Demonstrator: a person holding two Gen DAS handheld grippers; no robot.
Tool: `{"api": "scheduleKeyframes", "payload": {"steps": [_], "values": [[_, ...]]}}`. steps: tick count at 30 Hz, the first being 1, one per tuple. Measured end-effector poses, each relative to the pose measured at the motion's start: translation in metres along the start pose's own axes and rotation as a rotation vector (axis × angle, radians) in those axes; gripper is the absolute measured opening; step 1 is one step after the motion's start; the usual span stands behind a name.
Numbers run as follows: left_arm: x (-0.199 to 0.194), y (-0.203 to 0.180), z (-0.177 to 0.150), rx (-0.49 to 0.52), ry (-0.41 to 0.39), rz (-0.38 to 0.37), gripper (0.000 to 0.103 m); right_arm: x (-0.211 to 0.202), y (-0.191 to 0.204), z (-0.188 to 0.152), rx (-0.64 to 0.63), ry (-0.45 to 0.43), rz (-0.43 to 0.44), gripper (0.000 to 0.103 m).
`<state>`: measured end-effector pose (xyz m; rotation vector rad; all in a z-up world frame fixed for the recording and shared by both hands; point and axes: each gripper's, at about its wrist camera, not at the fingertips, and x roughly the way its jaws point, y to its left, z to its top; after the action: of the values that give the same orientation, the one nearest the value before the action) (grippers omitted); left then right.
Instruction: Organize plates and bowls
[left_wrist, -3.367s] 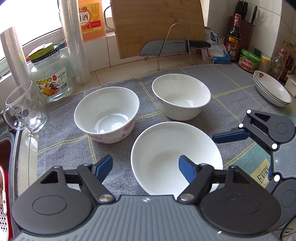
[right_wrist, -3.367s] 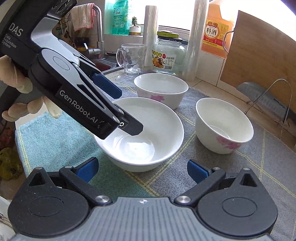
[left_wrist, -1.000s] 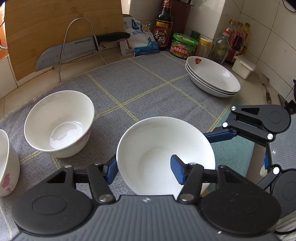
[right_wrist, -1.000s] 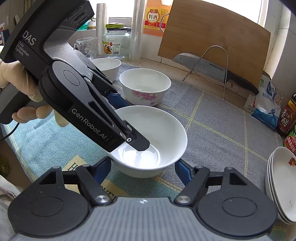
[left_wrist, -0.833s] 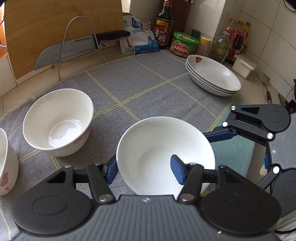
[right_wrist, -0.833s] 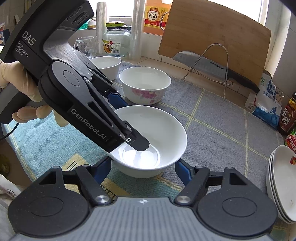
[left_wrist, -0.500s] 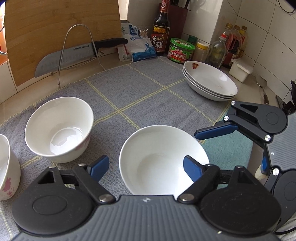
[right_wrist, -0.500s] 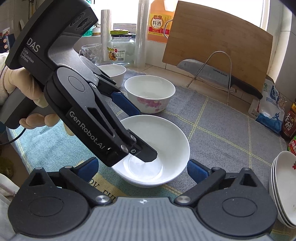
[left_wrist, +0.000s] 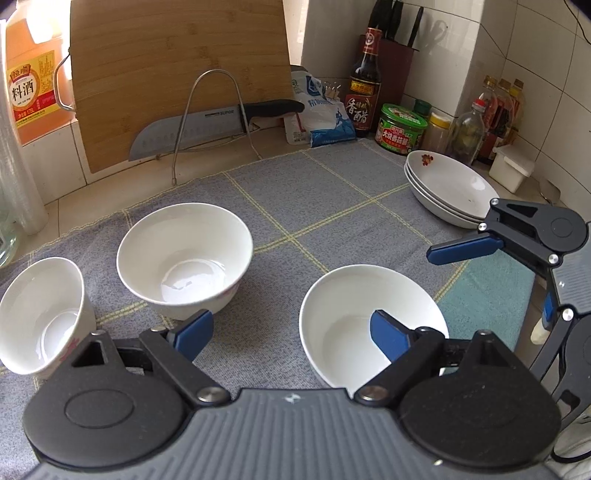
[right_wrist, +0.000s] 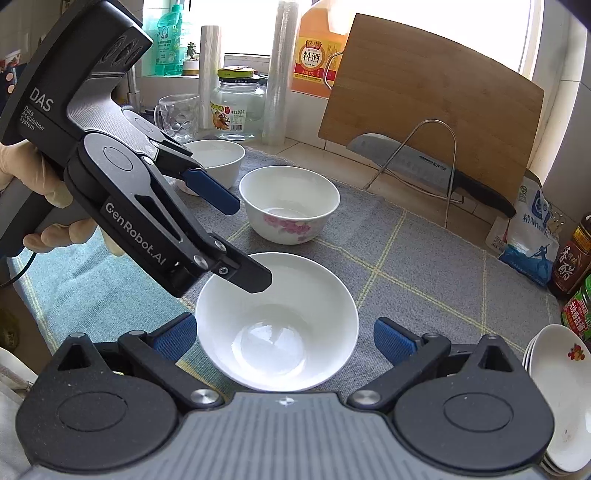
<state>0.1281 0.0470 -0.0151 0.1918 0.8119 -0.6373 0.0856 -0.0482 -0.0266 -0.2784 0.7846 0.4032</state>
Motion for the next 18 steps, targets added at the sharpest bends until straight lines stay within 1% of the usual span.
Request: {"api": "scheduleKeyframes", "payload": {"steps": [7, 12, 15, 18], "values": [[-0.002, 0.015, -0.010, -0.054, -0.023, 0.138, 0.092, 0.001, -0.011, 0.012, -0.007, -0.018, -0.006, 0.103], [0.000, 0.022, -0.011, -0.068, -0.049, 0.249, 0.092, 0.004, -0.022, 0.022, -0.001, -0.028, 0.011, 0.103], [0.004, 0.023, -0.009, -0.066, -0.068, 0.302, 0.092, 0.009, -0.030, 0.029, 0.008, -0.028, 0.029, 0.103], [0.012, 0.022, -0.007, -0.055, -0.078, 0.319, 0.092, 0.016, -0.037, 0.036, 0.016, -0.021, 0.046, 0.103]]}}
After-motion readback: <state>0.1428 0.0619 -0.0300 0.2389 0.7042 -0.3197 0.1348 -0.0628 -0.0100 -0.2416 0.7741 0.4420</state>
